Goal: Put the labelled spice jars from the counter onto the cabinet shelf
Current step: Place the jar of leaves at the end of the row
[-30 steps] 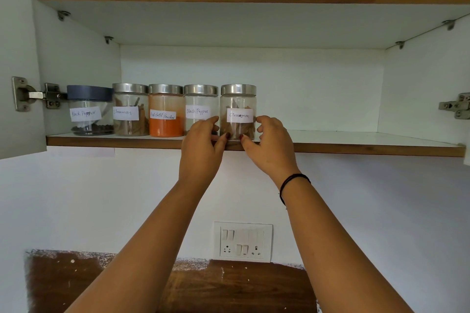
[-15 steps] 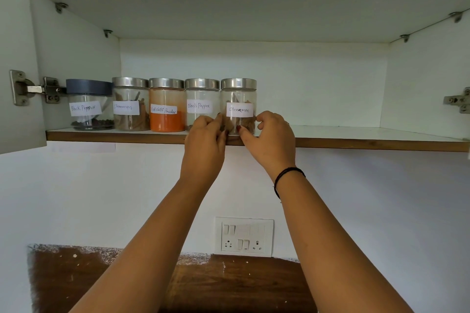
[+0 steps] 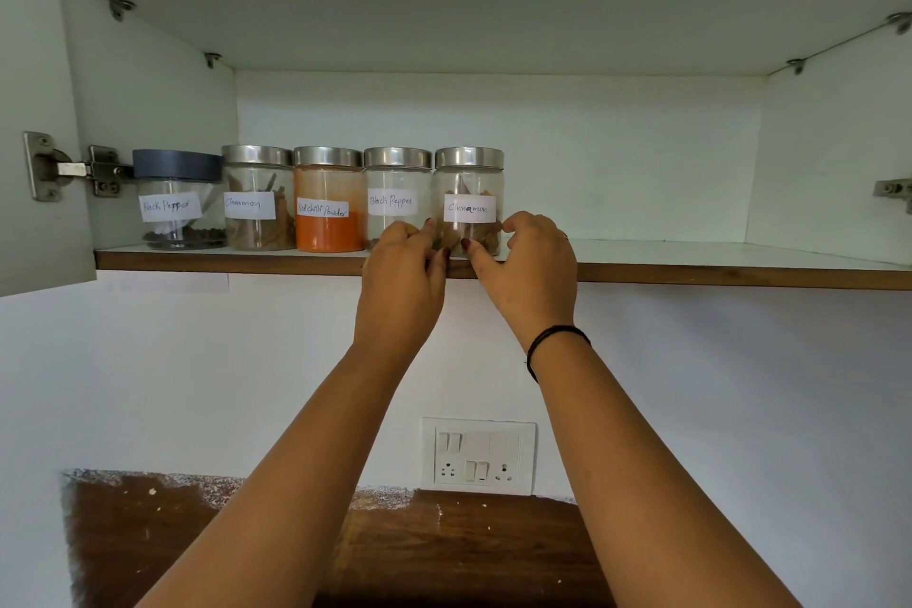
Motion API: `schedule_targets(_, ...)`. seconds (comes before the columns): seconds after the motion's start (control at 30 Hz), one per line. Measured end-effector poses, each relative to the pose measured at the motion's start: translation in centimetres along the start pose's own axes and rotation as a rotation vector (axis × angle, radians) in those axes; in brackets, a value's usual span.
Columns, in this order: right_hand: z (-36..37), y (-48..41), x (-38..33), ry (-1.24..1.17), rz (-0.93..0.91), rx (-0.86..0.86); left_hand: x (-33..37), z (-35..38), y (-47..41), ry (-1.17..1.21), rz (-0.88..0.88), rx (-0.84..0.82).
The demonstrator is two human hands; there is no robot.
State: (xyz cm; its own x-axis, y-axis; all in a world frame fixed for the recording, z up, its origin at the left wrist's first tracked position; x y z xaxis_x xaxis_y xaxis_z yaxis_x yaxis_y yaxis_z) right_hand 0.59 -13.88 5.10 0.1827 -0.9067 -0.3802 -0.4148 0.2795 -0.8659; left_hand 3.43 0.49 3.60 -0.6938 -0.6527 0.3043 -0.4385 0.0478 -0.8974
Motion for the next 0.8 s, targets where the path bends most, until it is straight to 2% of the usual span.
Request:
schedule_targets(0.07, 0.0, 0.3, 0.0, -0.045, 0.000, 0.033, 0.2, -0.2, 0.1, 0.015, -0.001, 0.009)
schedule_targets(0.2, -0.7, 1.0, 0.2, -0.299, 0.000, 0.128, 0.5, -0.8, 0.2, 0.067, -0.031, 0.046)
schedule_targets(0.3, -1.5, 1.3, 0.5, -0.429, -0.023, 0.122, 1.1, -1.0, 0.5, 0.108, -0.035, 0.066)
schedule_targets(0.43, -2.7, 2.4, 0.0, -0.450, -0.092, 0.080, 1.9, -1.7, 1.2, 0.312, -0.041, 0.099)
schedule_targets(0.53, -3.8, 3.1, -0.1, -0.491, -0.055, 0.100, 2.5, -2.3, 2.3, 0.419, -0.063, 0.106)
schedule_targets(0.8, -6.9, 7.5, 0.5, -0.605, 0.000, 0.055, 4.1, -2.9, 6.4, 0.519, -0.068, 0.098)
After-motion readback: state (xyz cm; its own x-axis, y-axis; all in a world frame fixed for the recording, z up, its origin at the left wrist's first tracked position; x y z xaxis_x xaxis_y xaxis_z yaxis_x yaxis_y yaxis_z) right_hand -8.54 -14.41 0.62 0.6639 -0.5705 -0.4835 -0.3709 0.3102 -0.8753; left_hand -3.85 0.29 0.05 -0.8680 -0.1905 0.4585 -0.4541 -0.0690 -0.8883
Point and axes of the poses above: each hand's wrist, its own y-axis away from the middle knuckle, its own z-axis out of the palm, x = y × z, the point moved 5 cm from there along -y, towards the middle knuckle, and after that the axes turned 2 degrees about y, right-handed, at the moved point
